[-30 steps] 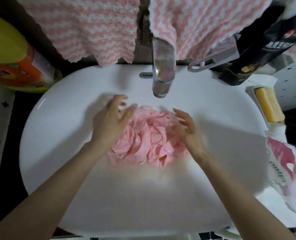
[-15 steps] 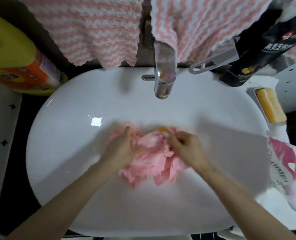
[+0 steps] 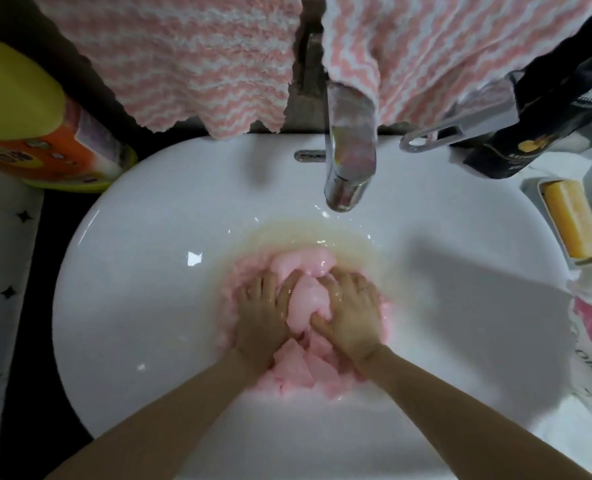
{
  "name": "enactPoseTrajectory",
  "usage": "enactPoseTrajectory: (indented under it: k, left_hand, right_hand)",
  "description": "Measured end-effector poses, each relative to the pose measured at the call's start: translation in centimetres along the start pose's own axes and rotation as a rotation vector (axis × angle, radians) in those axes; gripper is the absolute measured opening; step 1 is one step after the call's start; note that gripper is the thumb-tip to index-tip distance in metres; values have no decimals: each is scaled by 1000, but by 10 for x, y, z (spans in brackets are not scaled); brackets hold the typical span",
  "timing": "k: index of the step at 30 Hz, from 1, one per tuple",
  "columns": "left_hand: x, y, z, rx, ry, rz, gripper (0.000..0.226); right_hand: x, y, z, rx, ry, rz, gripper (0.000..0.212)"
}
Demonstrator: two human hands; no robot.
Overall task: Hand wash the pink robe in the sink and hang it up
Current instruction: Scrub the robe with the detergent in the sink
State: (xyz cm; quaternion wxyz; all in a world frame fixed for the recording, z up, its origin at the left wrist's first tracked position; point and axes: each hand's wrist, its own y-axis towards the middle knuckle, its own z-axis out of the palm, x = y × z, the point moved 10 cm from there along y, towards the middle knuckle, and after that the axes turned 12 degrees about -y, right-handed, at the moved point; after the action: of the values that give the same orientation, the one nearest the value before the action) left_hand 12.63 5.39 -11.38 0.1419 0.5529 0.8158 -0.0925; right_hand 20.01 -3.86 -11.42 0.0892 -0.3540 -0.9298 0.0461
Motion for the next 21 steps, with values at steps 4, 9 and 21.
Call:
enactPoseTrajectory:
  k: [4, 9, 21]
  left_hand:
    - [7, 16, 11, -32, -61, -41, 67]
    - [10, 35, 12, -13, -137, -19, 50]
    - [5, 60, -2, 177, -174, -186, 9]
  right_hand:
    - [-5, 19, -10, -116, 54, 72, 43]
    - [-7, 36, -13, -212, 3, 111, 37]
    - [-28, 53, 6, 195, 141, 434, 46]
